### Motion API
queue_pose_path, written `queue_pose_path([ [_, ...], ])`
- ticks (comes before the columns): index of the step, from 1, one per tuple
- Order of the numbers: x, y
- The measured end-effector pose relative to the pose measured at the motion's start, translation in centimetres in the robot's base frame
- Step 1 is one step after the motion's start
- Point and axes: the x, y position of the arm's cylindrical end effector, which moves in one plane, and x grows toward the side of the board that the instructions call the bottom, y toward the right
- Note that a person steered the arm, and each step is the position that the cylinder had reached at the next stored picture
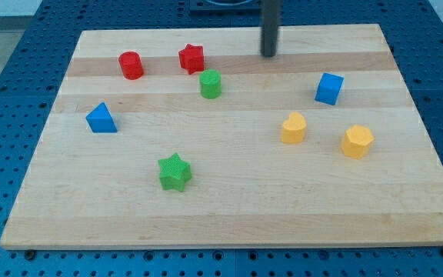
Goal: Push the blue cube and green circle to the center
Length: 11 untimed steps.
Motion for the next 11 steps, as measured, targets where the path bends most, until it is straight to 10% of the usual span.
queue_pose_path([
  [2, 4.0, 15.0],
  [5, 9.4, 21.5],
  [9, 11.9, -7.1],
  [11, 7.6, -6.6],
])
